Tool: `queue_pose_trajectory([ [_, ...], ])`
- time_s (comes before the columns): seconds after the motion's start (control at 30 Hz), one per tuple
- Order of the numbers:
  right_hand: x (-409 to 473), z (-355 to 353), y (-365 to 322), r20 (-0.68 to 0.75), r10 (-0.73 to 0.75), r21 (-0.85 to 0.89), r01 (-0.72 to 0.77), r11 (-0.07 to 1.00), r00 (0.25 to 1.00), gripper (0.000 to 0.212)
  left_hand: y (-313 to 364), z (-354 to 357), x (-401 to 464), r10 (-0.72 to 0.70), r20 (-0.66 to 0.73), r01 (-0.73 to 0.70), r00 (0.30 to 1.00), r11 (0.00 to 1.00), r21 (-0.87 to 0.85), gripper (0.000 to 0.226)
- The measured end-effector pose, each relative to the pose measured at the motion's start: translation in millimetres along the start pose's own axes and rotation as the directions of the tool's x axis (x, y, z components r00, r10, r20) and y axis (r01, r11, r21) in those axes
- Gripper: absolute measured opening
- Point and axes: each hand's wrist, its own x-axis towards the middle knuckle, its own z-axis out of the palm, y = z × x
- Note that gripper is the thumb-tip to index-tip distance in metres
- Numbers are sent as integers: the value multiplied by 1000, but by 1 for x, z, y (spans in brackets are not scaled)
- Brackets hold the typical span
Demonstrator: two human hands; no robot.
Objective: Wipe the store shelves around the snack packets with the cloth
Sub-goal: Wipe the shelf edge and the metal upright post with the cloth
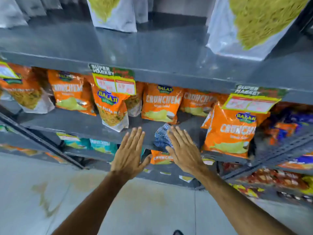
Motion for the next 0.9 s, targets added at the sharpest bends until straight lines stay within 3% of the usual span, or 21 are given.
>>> queue_pose_trajectory([
  [0.2, 31, 49, 21, 95, -56, 49, 52, 997, 994, 61, -22, 51, 26, 21, 110, -26, 994, 999, 37, 88],
  [0.4, 37, 73, 30, 56, -84, 140, 76, 987, 995, 54, -30, 88, 35, -13, 145, 14, 989, 1000, -8, 92],
  [0.57, 37, 76, 28, -24, 0, 253, 6, 967, 1000, 45, -31, 85, 35, 4, 164, -5, 986, 1000, 7, 90],
  [0.77, 38, 72, 14, -71, 83, 251, -62, 966, 994, 40, -31, 71, 31, 7, 177, -2, 984, 1000, -27, 86],
  [0.9, 37, 45, -8, -30, 253, 507, -204, 838, 967, 38, -41, 36, 4, -58, 106, 59, 993, 998, -8, 82],
])
